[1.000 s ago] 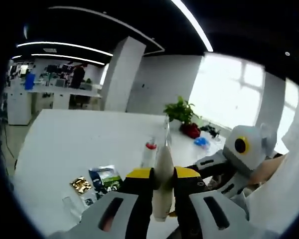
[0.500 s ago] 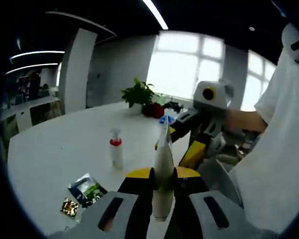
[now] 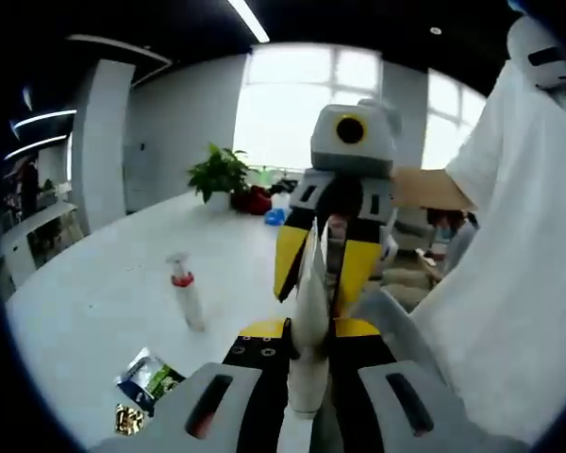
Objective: Arrange the skincare products in the storage area until every visible bottle or jar stands upright without overlapping.
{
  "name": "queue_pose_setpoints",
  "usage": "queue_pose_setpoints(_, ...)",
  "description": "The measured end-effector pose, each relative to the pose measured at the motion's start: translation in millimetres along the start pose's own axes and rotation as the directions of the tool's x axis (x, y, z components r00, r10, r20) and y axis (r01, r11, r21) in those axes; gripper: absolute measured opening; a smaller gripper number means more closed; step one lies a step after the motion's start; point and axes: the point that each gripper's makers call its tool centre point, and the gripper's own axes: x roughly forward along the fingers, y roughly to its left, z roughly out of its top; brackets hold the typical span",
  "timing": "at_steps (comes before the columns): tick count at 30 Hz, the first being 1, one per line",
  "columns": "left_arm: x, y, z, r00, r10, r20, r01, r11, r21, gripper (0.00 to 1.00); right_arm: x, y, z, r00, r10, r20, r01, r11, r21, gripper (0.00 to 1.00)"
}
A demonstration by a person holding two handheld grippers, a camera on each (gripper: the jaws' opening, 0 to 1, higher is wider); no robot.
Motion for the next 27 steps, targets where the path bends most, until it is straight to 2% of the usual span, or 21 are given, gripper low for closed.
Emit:
queue_pose_setpoints(4,2.1,0.3,-2.4,1.000,-0.011,-0.009,0.011,1.000,0.006,0.11,1.6,1.4,-2.6,0.999,0.026,-0.027,-0.026,0.999,-0.022,0.16)
queue_pose_setpoints(9,2.6,4.1,-4.9,1.000,-0.015,-0.012,0.015,1.000,0.001,0.12,2.7,-1.1,-4.2,0.999,0.034,-0.025,-0.036,0.998,-0.047,0.13)
queue_pose_setpoints(13,3.6,3.8,-6.7,0.999,-0.028,-0.027,0.029,0.999,0.025,0.13,4.5,3.9,-4.7,0.996,0.073,-0.046,-0.078,0.988,-0.131,0.09)
queue_pose_setpoints(21,7.3,12.5,-3.6,0.999,-0.047,-0.017,0.047,0.998,0.046,0.14,1.3,-8.7,-3.8,0.994,0.106,-0.028,-0.109,0.988,-0.110,0.08)
queue_pose_setpoints(27,19.0,20.1,-11.3,0.996,-0.056,-0.066,0.061,0.995,0.084,0.14,3.4,-17.8,-13.3,0.991,0.118,-0.068,-0.126,0.985,-0.116,0.08)
